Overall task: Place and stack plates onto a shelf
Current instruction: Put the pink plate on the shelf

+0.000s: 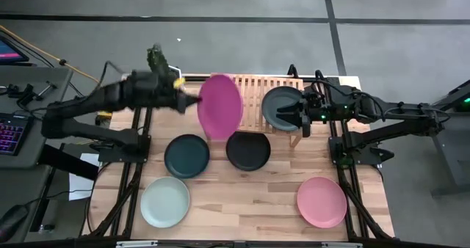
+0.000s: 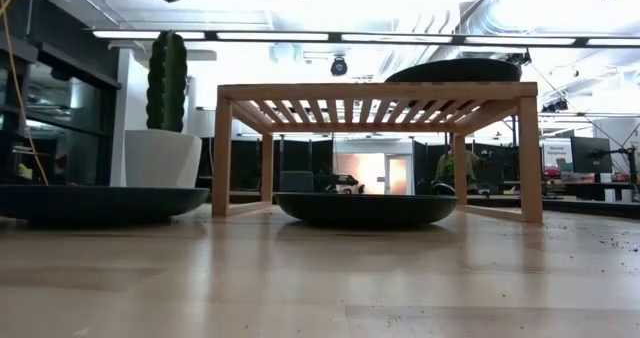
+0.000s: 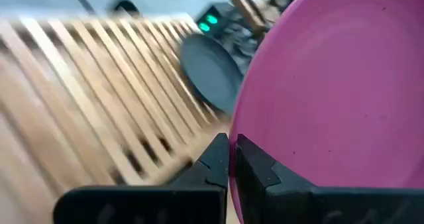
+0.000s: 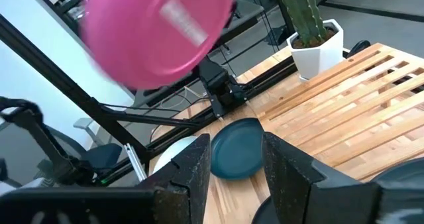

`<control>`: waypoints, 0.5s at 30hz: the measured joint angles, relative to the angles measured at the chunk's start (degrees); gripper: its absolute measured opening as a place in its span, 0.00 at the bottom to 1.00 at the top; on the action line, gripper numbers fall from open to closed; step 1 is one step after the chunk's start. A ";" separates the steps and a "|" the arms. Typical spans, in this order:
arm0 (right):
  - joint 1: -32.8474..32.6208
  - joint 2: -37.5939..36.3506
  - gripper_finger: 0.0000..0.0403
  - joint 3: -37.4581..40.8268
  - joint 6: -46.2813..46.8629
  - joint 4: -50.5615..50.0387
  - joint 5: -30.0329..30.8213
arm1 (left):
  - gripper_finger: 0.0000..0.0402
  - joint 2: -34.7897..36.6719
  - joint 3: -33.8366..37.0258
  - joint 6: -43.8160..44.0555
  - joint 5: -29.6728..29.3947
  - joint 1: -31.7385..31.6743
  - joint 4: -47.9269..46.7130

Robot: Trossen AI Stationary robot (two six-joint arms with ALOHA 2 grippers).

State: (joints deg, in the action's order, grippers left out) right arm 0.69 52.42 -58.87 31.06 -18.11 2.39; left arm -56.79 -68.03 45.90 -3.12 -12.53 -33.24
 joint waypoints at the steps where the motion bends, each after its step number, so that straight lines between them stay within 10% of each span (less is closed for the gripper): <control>1: 0.02 0.00 0.29 0.00 0.19 0.00 0.00 | 0.00 -1.78 -2.47 -2.55 1.19 -2.66 -2.54; 15: 0.02 0.00 0.29 0.00 1.49 -0.04 0.00 | 0.00 -25.74 -17.64 -22.31 13.89 -19.22 -22.36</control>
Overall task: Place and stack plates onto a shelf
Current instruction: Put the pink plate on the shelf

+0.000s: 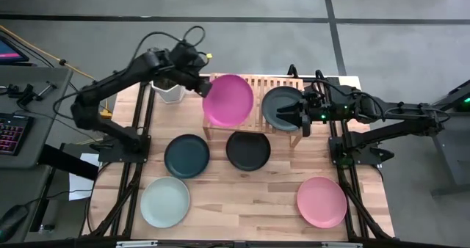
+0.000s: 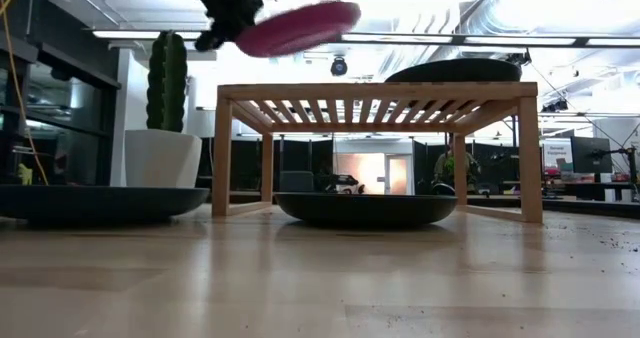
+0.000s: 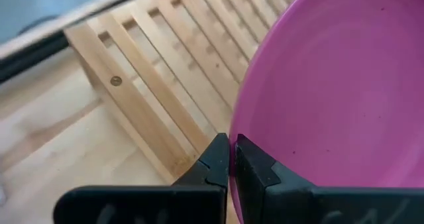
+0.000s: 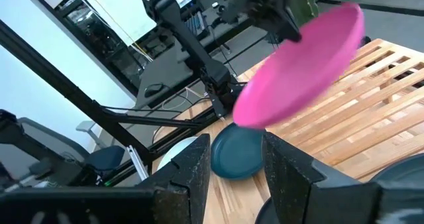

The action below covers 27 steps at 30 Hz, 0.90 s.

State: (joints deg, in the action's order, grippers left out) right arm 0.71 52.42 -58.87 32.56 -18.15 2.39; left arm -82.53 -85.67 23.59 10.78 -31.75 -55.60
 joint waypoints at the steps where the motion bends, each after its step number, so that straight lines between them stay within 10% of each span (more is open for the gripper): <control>1: -0.01 0.00 0.29 0.00 0.01 0.00 0.00 | 0.00 -1.06 0.00 -0.23 0.16 -0.19 -0.04; 27: 0.00 0.02 0.29 0.00 0.65 -0.02 1.44 | 0.05 -6.92 -0.07 -1.85 -6.97 0.08 3.42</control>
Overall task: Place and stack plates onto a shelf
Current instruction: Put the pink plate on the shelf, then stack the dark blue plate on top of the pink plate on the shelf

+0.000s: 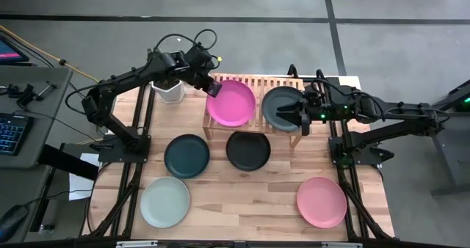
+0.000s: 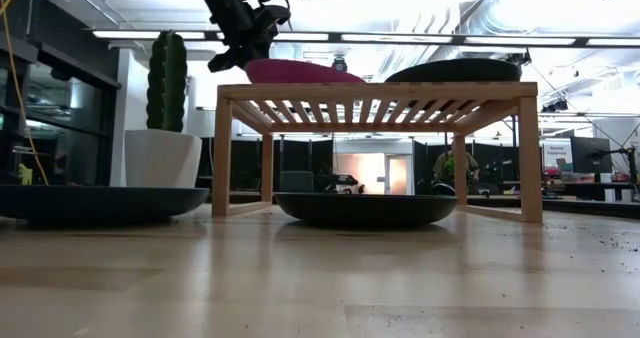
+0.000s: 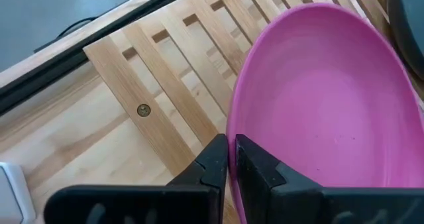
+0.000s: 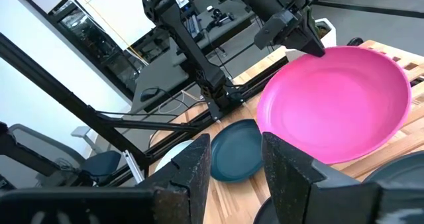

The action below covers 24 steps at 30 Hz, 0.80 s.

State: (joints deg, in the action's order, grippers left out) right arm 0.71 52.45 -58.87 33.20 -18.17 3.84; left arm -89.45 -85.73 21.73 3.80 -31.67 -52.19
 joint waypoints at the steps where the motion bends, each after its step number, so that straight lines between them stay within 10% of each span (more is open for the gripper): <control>1: 0.00 0.00 0.29 0.00 0.00 0.00 0.00 | 0.05 0.00 0.00 -0.31 -0.02 0.01 0.09; 24: 0.00 0.11 0.29 0.00 -2.87 8.91 0.76 | 0.17 11.52 0.00 2.61 5.85 -3.90 10.79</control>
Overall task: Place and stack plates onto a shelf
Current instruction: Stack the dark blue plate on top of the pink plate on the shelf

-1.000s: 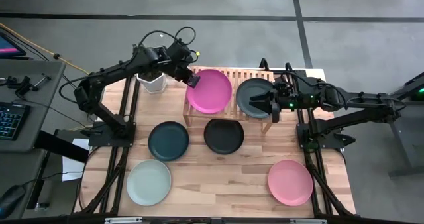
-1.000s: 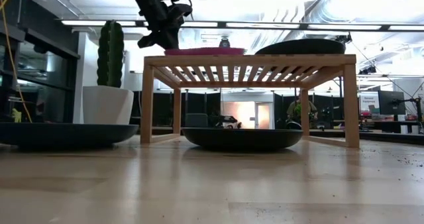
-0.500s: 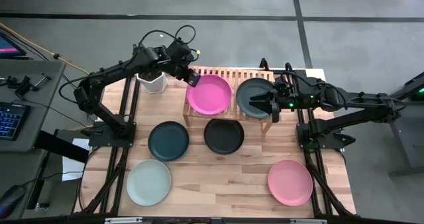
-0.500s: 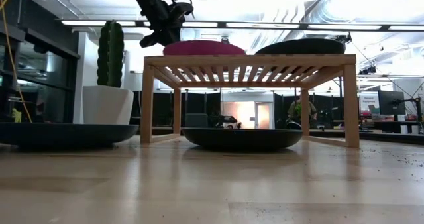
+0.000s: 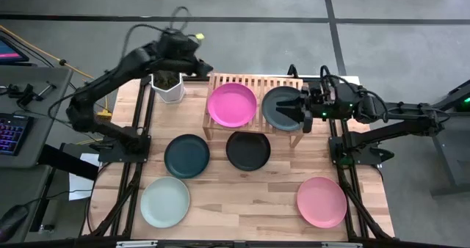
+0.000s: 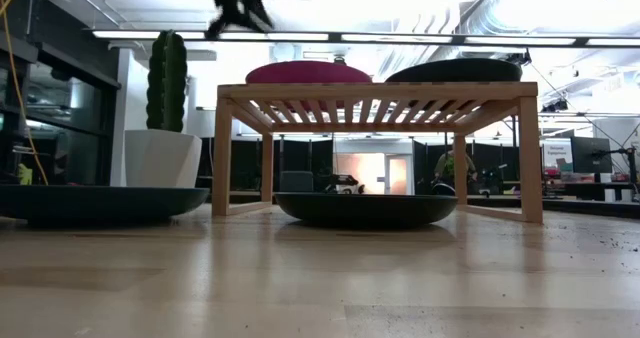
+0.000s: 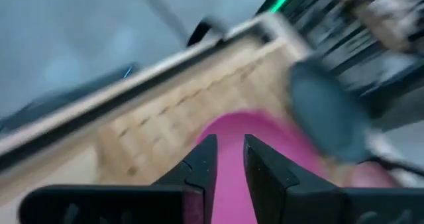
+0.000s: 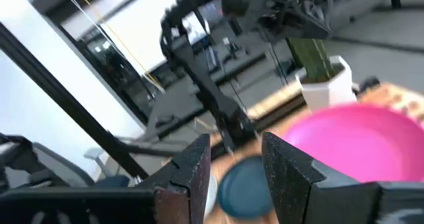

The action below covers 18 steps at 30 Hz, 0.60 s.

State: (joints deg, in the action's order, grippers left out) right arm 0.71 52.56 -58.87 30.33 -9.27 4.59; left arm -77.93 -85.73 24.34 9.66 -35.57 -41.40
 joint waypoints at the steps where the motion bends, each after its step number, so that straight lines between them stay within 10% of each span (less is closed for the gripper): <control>1: 0.00 0.02 0.29 0.00 -0.71 1.20 0.13 | 0.18 1.81 0.02 0.06 0.02 0.78 1.60; 18: 0.00 0.00 0.29 0.00 -6.41 7.37 0.38 | 0.19 30.88 43.95 -0.91 -9.35 32.63 69.84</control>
State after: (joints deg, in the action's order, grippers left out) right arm 0.71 52.56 -58.87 23.92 -1.90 4.97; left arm -47.05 -41.78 23.43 0.31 -2.93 28.44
